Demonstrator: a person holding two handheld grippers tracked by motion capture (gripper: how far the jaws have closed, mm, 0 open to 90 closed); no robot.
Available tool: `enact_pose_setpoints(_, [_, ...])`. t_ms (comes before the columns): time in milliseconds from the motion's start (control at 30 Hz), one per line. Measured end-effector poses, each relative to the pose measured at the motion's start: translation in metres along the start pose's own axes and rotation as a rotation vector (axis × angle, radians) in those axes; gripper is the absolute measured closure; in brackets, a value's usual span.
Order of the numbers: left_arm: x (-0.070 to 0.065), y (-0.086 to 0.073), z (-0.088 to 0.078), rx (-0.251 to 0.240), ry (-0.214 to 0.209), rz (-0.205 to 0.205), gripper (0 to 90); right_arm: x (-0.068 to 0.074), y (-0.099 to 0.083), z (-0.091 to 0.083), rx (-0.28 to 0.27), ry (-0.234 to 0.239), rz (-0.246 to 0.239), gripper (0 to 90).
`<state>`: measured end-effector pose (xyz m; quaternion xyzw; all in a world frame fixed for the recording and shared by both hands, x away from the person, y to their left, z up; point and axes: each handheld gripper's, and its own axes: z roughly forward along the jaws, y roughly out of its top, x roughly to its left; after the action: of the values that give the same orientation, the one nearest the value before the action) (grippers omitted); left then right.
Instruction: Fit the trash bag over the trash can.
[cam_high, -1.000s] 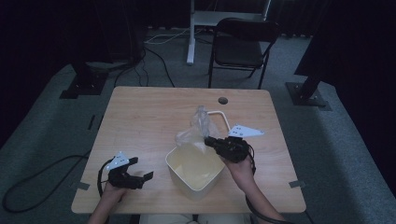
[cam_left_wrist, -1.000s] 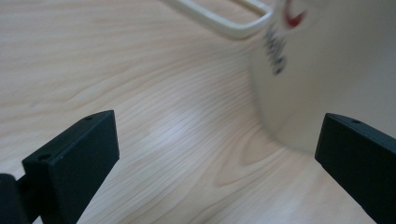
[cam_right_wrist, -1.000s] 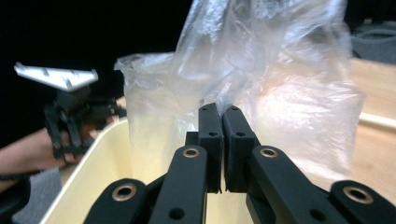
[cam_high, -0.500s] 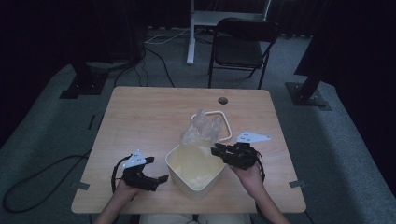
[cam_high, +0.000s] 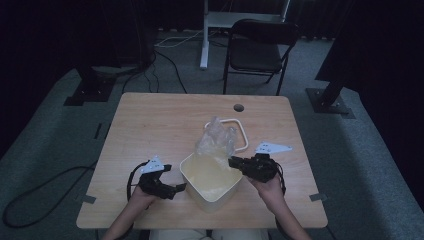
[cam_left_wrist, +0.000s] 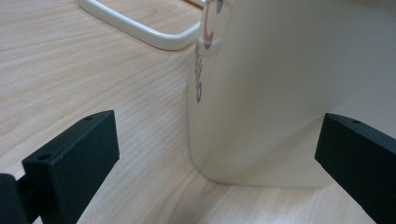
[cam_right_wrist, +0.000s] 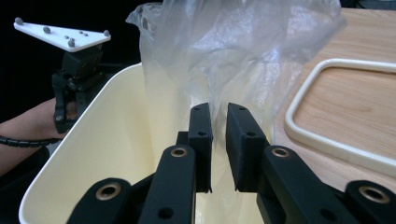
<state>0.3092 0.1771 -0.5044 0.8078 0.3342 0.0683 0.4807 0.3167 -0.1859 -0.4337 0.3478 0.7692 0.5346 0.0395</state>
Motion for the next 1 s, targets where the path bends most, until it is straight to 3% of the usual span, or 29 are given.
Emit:
enact_pose_setpoints(533, [0.002, 0.031, 0.03, 0.011, -0.012, 0.035, 0.4, -0.01, -0.008, -0.007, -0.006, -0.014, 0.04, 80.8])
enact_pose_setpoints(700, [0.001, 0.033, 0.025, 0.014, 0.006, 0.051, 0.4, -0.011, -0.008, -0.013, -0.008, -0.021, 0.046, 76.2])
enact_pose_setpoints(733, [0.002, 0.034, 0.022, 0.003, 0.021, 0.039, 0.4, -0.011, -0.007, -0.015, -0.009, -0.021, 0.042, 75.6])
enact_pose_setpoints(800, [0.002, 0.039, 0.013, 0.004, 0.1, 0.006, 0.4, -0.01, -0.003, -0.018, -0.007, -0.021, 0.031, 74.2])
enact_pose_setpoints(867, [0.004, 0.044, 0.002, -0.018, 0.105, -0.049, 0.4, -0.008, 0.002, -0.022, -0.011, -0.022, 0.017, 72.5])
enact_pose_setpoints(1000, [0.001, 0.059, -0.015, -0.06, 0.101, -0.077, 0.4, 0.0, 0.022, -0.031, -0.053, -0.017, -0.026, 67.5])
